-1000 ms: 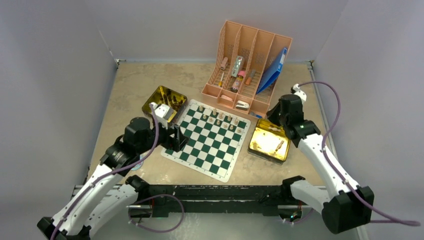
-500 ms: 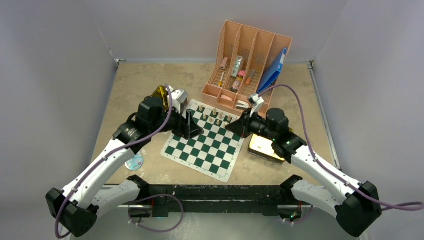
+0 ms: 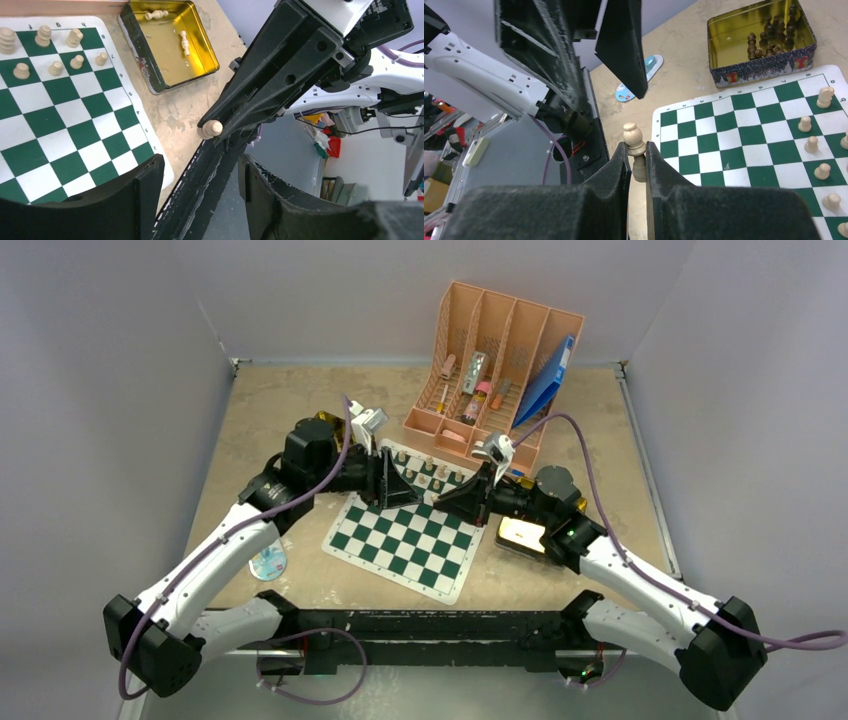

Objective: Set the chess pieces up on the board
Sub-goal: Pick up the chess piece from the storage box.

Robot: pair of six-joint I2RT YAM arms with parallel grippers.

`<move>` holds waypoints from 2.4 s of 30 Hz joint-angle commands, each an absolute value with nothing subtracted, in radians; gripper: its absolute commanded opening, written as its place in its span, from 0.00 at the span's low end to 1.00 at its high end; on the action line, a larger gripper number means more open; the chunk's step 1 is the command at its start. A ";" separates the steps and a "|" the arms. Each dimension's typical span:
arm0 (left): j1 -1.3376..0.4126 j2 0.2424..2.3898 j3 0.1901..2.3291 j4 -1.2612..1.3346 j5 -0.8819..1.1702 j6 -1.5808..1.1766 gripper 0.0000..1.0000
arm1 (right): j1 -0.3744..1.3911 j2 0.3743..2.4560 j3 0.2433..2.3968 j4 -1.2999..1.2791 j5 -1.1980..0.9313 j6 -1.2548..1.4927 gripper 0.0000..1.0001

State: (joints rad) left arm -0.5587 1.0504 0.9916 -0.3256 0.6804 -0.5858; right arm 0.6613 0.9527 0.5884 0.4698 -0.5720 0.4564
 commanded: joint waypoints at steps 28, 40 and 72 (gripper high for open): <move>-0.560 1.161 0.996 -0.198 0.806 -0.692 0.35 | 0.712 0.992 0.626 0.564 -0.583 0.476 0.10; -0.572 1.169 0.962 -0.171 0.837 -0.703 0.30 | 0.716 1.018 0.630 0.574 -0.572 0.487 0.10; -0.609 1.305 1.151 -0.339 0.229 -0.475 0.00 | 0.718 0.900 0.593 0.344 -0.356 0.441 0.96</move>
